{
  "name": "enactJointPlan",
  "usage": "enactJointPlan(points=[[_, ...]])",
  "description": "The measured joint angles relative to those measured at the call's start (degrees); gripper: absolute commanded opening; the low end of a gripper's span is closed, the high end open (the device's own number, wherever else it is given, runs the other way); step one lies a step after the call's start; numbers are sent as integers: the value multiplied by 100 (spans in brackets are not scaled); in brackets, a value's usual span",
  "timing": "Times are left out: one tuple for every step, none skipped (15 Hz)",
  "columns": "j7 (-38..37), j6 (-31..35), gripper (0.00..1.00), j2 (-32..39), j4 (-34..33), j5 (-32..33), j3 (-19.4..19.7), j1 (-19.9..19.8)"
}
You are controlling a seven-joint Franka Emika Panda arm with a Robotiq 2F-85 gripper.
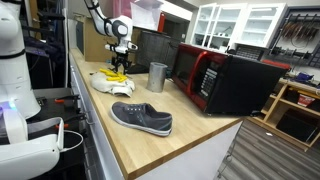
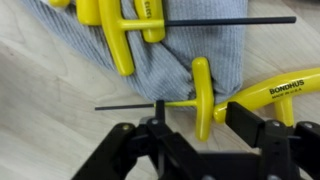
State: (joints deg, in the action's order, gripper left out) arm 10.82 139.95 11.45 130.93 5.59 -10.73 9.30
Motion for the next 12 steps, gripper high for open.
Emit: enactJointPlan(points=[[0,3,27,0,0,-58,-12,4],[0,18,19,-1,-2,-97,-22,5],[0,32,13,-6,-10,-107,-19,1],[2,53,6,-6,-20,-122,-18,-4],[4,84,0,-3,-20,-149,-19,-3],[4,121,0,0,-19,-175,-21,-1],[4,153,0,-1,-21,-193,-23,0],[4,181,2,-5,-21,-205,-22,-3],[9,196,1,-11,-20,-233,-22,-5],[21,219,0,-17,-19,-275,-23,-5],[39,252,0,-29,-16,-335,-24,-6],[89,301,0,-41,-6,-429,-26,-7]])
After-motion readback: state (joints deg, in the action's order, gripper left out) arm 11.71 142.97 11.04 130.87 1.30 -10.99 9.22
